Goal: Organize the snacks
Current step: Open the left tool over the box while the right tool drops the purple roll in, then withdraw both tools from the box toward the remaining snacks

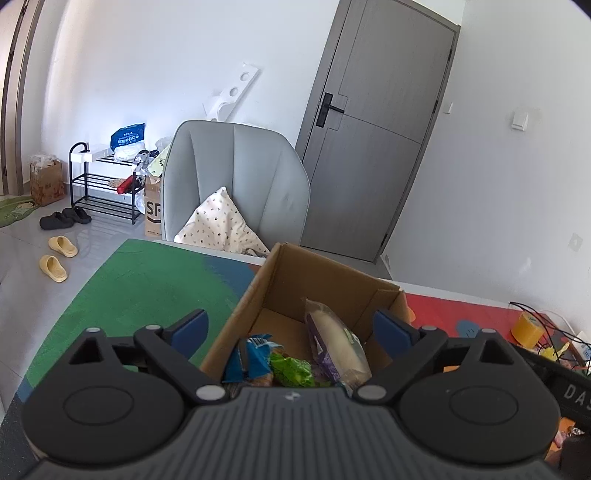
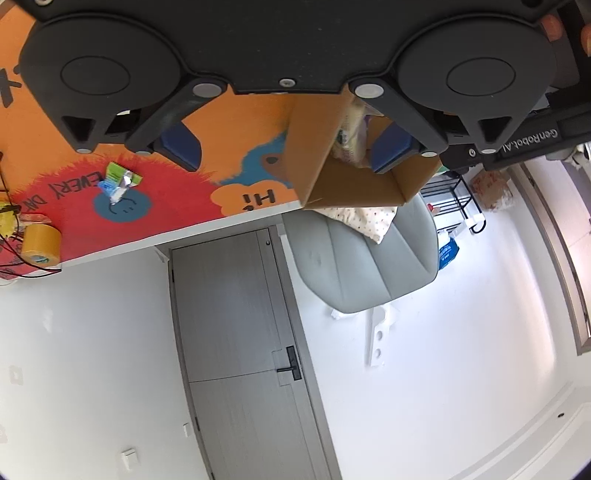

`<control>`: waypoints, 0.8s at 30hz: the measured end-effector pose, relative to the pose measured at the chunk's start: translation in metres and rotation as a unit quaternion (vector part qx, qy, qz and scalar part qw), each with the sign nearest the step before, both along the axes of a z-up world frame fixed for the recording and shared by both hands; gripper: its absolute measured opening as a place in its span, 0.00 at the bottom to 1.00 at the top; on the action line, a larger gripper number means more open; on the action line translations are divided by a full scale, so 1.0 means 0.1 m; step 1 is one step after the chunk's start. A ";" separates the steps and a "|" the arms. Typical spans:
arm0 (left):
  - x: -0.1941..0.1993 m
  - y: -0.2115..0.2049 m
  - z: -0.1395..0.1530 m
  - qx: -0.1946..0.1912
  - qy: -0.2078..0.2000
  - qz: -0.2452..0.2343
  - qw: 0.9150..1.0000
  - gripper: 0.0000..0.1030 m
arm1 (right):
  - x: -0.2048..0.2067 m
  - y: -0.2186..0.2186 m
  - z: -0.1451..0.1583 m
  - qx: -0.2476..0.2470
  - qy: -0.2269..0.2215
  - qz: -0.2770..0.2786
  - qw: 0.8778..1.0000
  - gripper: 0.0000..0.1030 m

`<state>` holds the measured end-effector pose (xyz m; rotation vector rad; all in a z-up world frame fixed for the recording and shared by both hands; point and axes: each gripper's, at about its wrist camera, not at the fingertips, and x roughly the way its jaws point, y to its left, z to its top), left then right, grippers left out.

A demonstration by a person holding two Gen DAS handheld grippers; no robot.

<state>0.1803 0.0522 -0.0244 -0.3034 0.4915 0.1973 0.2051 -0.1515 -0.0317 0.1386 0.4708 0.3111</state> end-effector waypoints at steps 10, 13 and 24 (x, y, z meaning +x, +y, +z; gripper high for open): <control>-0.02 -0.27 -0.01 0.016 0.001 -0.017 1.000 0.94 | -0.08 -0.29 -0.04 0.007 -0.004 -0.007 1.000 1.00; -0.05 -0.35 -0.02 0.016 0.002 -0.016 1.000 0.95 | -0.11 -0.37 -0.07 0.003 -0.002 -0.012 1.000 1.00; -0.05 -0.78 -0.09 0.037 0.002 -0.056 0.998 0.95 | -0.22 -0.72 -0.21 -0.006 -0.005 -0.033 0.999 1.00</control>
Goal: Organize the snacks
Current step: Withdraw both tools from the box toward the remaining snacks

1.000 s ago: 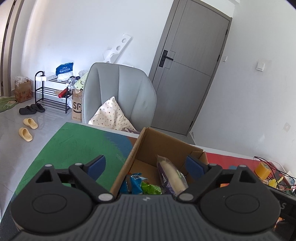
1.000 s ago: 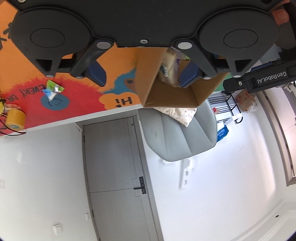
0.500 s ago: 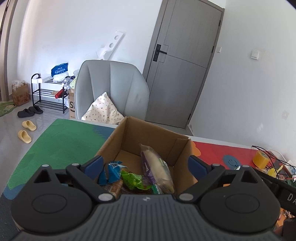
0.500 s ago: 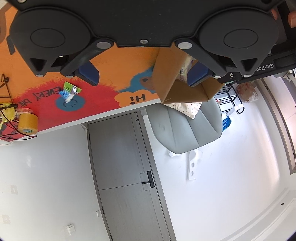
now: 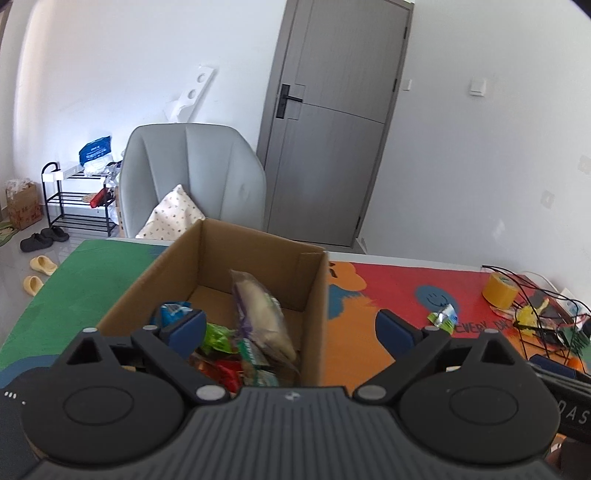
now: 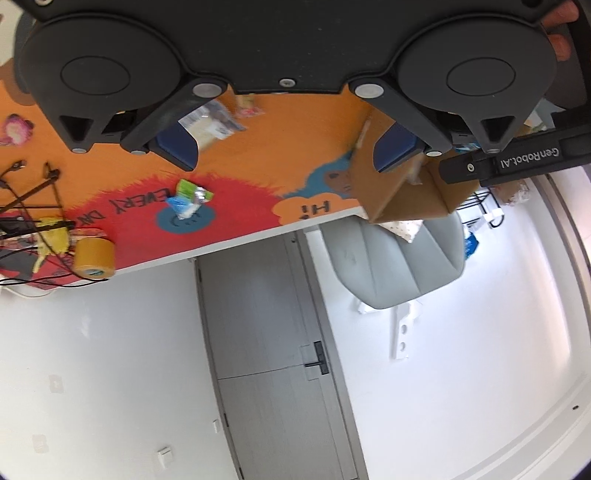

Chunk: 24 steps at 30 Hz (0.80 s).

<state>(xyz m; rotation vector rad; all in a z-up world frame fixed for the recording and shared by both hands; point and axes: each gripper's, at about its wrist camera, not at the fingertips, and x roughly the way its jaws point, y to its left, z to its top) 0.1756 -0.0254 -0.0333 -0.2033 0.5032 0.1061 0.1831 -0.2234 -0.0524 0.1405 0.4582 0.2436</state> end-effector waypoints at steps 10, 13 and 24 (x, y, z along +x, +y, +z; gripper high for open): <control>0.06 -0.31 -0.06 0.009 0.002 -0.042 0.999 0.95 | 0.03 -0.36 -0.09 0.016 0.006 -0.023 1.000 1.00; 0.08 -0.39 -0.08 0.008 0.002 -0.052 0.999 0.95 | 0.04 -0.44 -0.13 0.016 0.012 -0.028 0.999 1.00; 0.20 -0.72 -0.25 0.010 0.020 -0.079 0.997 0.94 | 0.10 -0.75 -0.33 0.028 0.043 -0.053 0.997 0.91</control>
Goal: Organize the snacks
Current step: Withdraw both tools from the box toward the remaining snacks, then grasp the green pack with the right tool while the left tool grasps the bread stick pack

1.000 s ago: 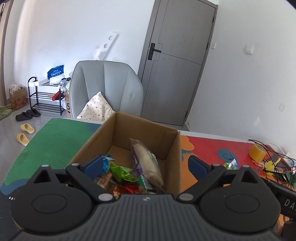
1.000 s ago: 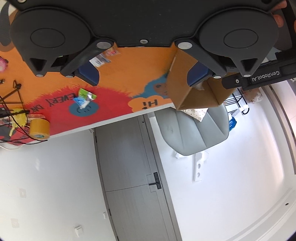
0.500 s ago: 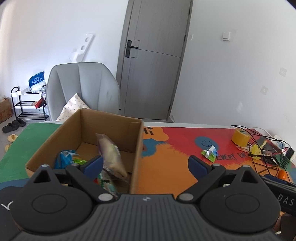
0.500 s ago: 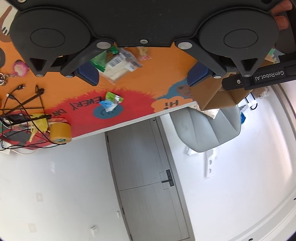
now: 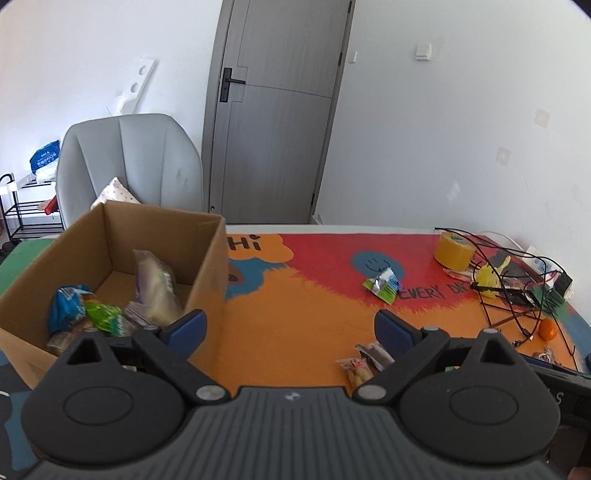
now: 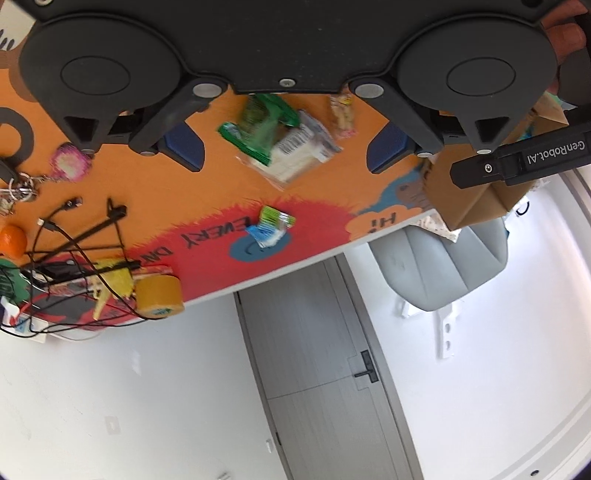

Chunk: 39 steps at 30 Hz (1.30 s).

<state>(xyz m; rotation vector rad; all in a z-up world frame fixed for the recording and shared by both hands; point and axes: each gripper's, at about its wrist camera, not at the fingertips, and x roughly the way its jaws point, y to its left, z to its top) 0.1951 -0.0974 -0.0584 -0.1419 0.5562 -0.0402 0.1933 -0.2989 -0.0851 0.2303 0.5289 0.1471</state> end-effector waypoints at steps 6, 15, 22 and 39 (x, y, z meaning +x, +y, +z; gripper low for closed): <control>0.09 -0.16 -0.15 0.002 0.018 -0.011 1.000 0.92 | 0.09 -0.11 -0.16 0.002 0.024 -0.007 1.000 0.78; 0.15 -0.31 -0.23 0.012 0.021 -0.017 1.000 0.88 | 0.20 -0.18 -0.34 0.010 0.046 -0.017 0.999 0.70; 0.22 -0.41 -0.35 0.014 0.040 -0.026 0.999 0.80 | 0.27 -0.15 -0.47 0.003 0.066 -0.012 0.998 0.55; 0.40 -0.68 -0.69 0.015 0.079 -0.054 0.995 0.58 | 0.15 -0.41 -0.47 0.017 0.061 -0.033 0.997 0.31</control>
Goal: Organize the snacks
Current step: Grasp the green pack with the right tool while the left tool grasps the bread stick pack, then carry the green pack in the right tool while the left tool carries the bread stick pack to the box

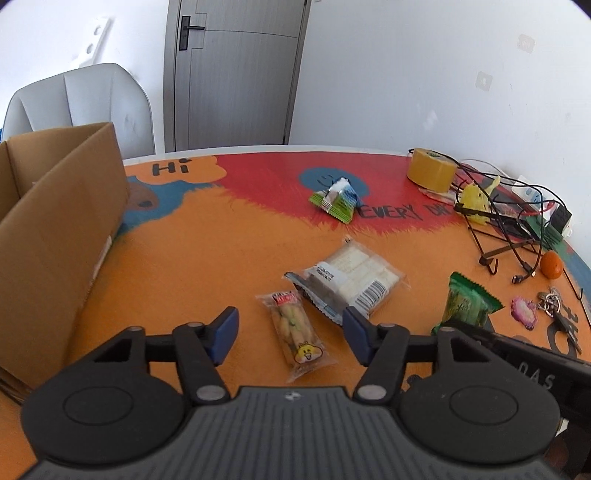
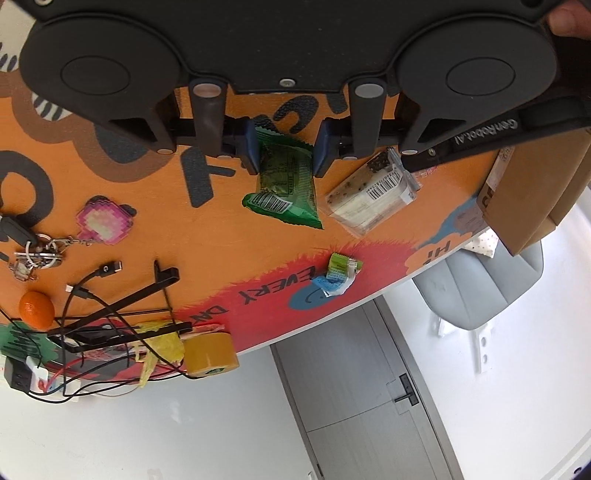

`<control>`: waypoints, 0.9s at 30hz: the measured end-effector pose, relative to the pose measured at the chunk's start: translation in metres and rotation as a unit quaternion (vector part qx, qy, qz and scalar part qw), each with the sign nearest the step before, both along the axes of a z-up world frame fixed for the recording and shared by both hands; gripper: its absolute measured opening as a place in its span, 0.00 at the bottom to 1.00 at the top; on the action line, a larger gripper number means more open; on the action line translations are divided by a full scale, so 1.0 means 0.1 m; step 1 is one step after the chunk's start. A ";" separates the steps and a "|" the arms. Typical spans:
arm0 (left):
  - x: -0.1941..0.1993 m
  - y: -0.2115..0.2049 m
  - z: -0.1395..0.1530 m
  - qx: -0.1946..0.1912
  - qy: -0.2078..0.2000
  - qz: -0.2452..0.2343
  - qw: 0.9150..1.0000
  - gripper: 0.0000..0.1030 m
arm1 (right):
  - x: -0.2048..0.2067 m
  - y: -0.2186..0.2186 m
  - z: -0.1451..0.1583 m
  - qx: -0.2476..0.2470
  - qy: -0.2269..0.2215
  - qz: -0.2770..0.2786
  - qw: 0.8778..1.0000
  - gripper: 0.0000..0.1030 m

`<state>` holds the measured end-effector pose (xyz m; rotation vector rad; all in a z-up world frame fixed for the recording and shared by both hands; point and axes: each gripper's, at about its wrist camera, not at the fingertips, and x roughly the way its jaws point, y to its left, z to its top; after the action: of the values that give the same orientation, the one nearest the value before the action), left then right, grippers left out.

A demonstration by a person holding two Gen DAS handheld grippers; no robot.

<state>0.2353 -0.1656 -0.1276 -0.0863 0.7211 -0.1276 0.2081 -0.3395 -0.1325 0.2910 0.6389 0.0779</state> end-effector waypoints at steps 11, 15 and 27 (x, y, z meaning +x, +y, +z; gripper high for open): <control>0.02 0.09 -0.07 -0.022 -0.003 0.011 1.000 0.16 | -0.04 0.04 0.06 0.003 -0.007 0.002 1.000 0.31; -0.05 0.16 0.03 -0.017 -0.016 0.012 1.000 0.16 | -0.05 0.11 0.11 0.004 -0.014 0.008 1.000 0.31; -0.26 0.48 0.46 -0.026 -0.062 0.026 0.997 0.16 | -0.06 0.45 0.35 0.007 -0.041 0.042 0.998 0.31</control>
<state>0.2095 -0.1180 -0.0815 -0.1455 0.5912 -0.1011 0.2023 -0.2944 -0.0973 0.2737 0.5685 0.1735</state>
